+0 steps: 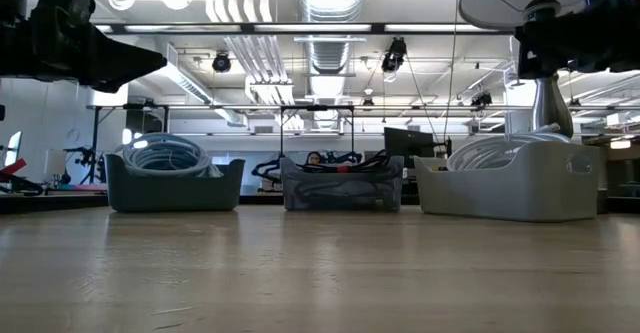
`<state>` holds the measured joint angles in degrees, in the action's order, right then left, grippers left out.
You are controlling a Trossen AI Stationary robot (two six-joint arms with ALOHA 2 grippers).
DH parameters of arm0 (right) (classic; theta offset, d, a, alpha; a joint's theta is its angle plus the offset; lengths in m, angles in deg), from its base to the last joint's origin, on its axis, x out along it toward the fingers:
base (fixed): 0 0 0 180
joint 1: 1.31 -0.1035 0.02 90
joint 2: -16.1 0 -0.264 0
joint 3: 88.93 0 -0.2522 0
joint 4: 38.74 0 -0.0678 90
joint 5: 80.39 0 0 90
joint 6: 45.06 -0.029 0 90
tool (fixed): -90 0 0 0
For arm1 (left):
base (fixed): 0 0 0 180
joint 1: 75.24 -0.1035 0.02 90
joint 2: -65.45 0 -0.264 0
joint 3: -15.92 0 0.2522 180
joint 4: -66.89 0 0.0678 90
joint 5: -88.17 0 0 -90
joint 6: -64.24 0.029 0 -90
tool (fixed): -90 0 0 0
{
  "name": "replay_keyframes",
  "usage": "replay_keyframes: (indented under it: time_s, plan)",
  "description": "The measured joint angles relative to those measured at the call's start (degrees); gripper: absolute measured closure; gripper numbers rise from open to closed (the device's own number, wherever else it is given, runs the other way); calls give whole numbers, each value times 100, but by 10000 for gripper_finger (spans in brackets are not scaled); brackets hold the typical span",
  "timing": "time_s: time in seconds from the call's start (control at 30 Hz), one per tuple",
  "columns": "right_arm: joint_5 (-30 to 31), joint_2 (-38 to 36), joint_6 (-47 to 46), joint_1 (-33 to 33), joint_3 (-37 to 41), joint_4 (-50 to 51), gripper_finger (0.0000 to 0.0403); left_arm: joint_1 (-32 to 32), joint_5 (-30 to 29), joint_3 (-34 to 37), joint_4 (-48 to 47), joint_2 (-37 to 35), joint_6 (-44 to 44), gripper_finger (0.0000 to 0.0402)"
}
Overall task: Pick & Place USB Port
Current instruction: Return to Home Position
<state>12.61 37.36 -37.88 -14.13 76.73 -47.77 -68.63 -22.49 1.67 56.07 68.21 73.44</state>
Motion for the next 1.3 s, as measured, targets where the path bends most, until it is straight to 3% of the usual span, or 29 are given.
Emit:
replay_keyframes:
  time_s: [0.3, 0.57, 1.3]
  plan:
    - [0, -1068, -698, 0, 0, 1400, 360, 0, 0, 2, 2, 2, 0, 287]
    - [-167, -2094, -678, -2, -6, 2240, 360, 1, 0, 2, 2, 2, 0, 287]
    - [-297, -1723, -856, -2, -11, 2263, 360, 2, 0, 2, 9, 2, 2, 287]
